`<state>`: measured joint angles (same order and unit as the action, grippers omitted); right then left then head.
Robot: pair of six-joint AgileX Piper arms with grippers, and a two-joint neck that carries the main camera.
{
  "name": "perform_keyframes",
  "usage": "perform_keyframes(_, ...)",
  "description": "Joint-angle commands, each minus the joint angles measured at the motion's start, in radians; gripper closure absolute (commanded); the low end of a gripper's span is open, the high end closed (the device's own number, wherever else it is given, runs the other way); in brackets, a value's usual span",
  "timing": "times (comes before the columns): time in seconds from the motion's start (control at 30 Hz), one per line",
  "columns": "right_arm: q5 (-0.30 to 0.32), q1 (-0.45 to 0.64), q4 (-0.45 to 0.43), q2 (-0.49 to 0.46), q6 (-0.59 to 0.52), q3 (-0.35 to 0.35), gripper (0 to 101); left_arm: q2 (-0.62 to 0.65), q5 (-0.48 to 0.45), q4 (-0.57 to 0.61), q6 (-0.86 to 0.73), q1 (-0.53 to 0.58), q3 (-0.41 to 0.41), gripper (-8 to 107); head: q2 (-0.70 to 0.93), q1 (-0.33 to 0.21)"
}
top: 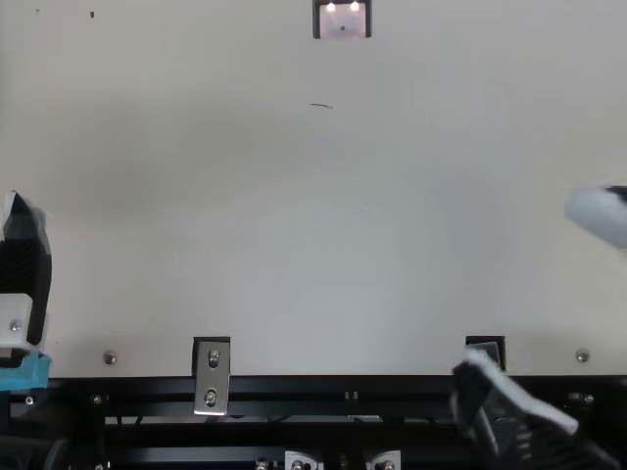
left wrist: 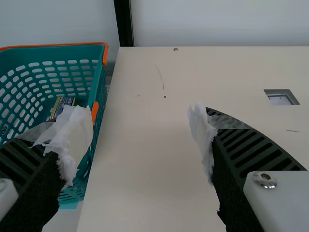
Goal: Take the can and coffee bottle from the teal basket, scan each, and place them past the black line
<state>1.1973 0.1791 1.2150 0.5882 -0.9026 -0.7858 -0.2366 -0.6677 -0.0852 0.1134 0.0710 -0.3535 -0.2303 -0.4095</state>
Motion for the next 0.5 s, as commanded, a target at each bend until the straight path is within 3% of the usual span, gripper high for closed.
perform_keyframes(0.0,0.023,-0.019,0.003,0.030,0.007,-0.010,0,0.000,0.000,0.000,0.000,0.000,0.000,9,0.007,-0.027)
perform_keyframes(0.47,0.021,-0.019,0.006,0.031,0.007,-0.011,0,0.000,0.000,0.000,0.000,0.000,0.000,9,0.007,-0.027)
